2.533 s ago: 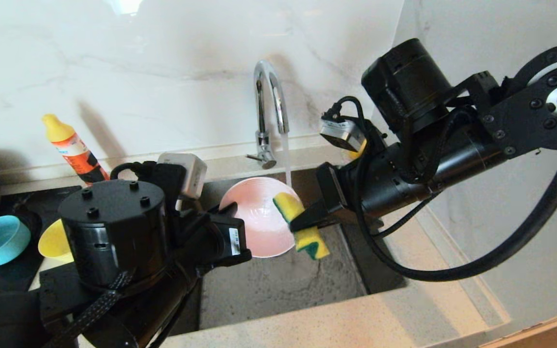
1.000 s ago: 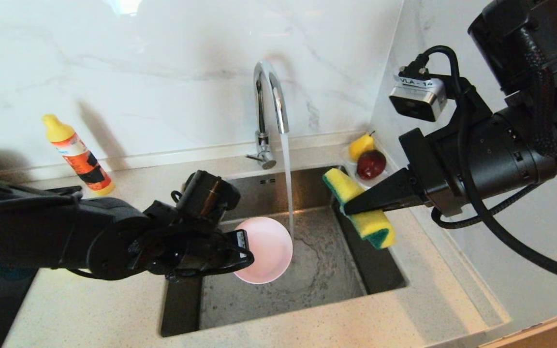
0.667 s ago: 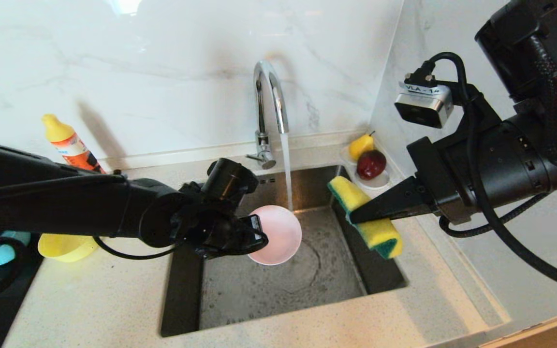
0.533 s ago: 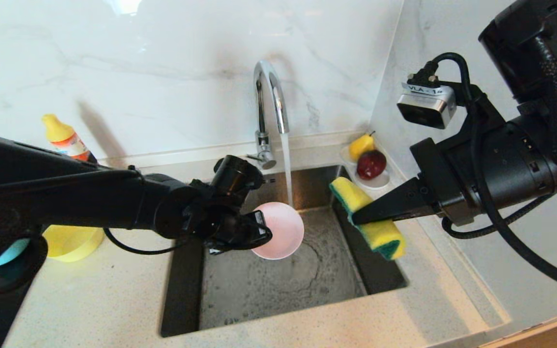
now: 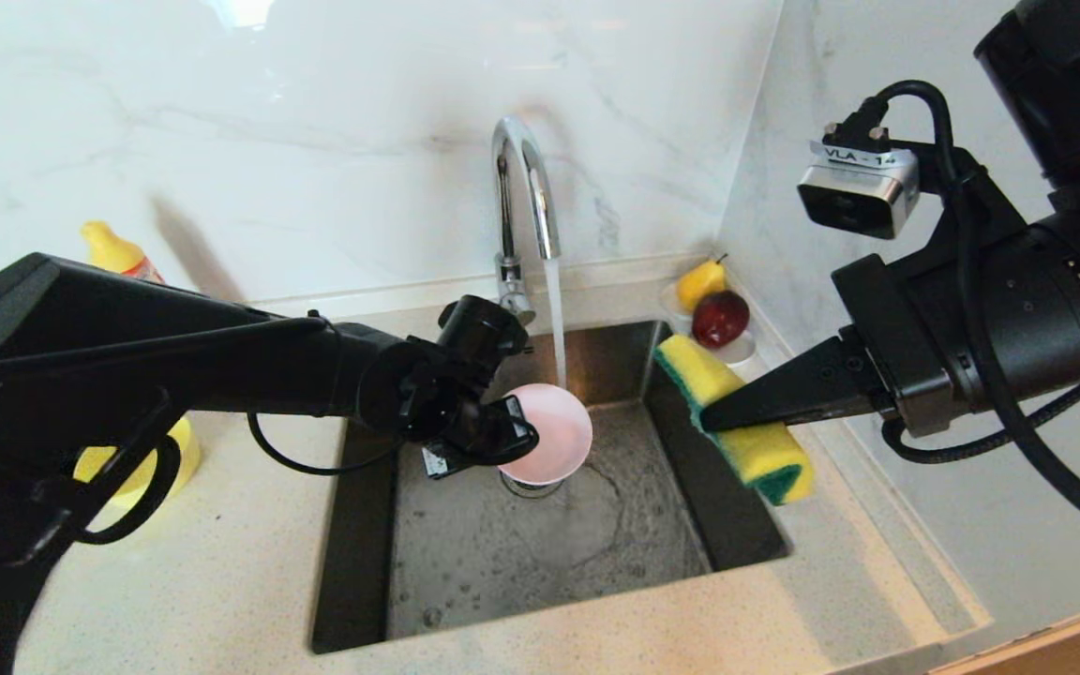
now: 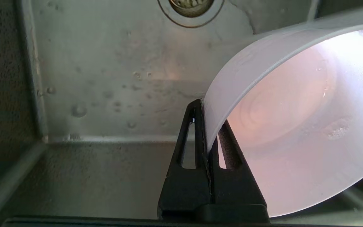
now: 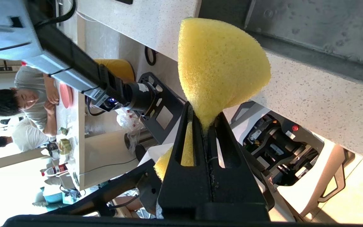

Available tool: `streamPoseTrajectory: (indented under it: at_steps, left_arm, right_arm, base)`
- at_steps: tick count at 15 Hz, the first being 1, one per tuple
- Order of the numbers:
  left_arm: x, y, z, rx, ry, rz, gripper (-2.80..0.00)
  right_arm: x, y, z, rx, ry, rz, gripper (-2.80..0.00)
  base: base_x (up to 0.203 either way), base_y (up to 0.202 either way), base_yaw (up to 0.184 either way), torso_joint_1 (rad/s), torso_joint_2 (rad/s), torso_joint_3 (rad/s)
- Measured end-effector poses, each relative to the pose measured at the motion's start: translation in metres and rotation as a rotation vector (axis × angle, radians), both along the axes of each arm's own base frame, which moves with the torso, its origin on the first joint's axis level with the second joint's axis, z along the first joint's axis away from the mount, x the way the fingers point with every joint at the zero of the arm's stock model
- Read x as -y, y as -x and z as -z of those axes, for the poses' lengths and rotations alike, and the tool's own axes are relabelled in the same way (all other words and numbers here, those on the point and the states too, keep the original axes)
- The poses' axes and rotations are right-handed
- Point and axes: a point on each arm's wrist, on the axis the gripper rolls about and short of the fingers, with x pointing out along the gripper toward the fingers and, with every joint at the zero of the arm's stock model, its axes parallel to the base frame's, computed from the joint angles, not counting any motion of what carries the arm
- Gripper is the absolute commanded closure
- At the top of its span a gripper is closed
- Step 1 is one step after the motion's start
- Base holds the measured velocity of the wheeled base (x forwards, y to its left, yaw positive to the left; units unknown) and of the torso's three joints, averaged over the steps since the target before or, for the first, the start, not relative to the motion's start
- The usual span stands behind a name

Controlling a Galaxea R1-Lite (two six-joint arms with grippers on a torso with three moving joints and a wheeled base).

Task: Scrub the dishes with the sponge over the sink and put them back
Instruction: Rinse the bowl

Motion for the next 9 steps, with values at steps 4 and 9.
streamPoseTrajectory:
  at_steps: [4, 9]
  left_arm:
    - [-0.001, -0.016, 0.006, 0.006, 0.005, -0.022, 0.0]
    - [0.007, -0.033, 0.006, 0.021, 0.012, -0.024, 0.0]
  right_arm:
    - [0.0, 0.0, 0.001, -0.003, 0.002, 0.0, 0.0]
    - [0.0, 0.0, 0.001, -0.003, 0.004, -0.001, 0.0]
  base:
    - [0.0, 0.0, 0.0, 0.0, 0.0, 0.0]
    - [0.0, 0.0, 0.0, 0.0, 0.0, 0.0]
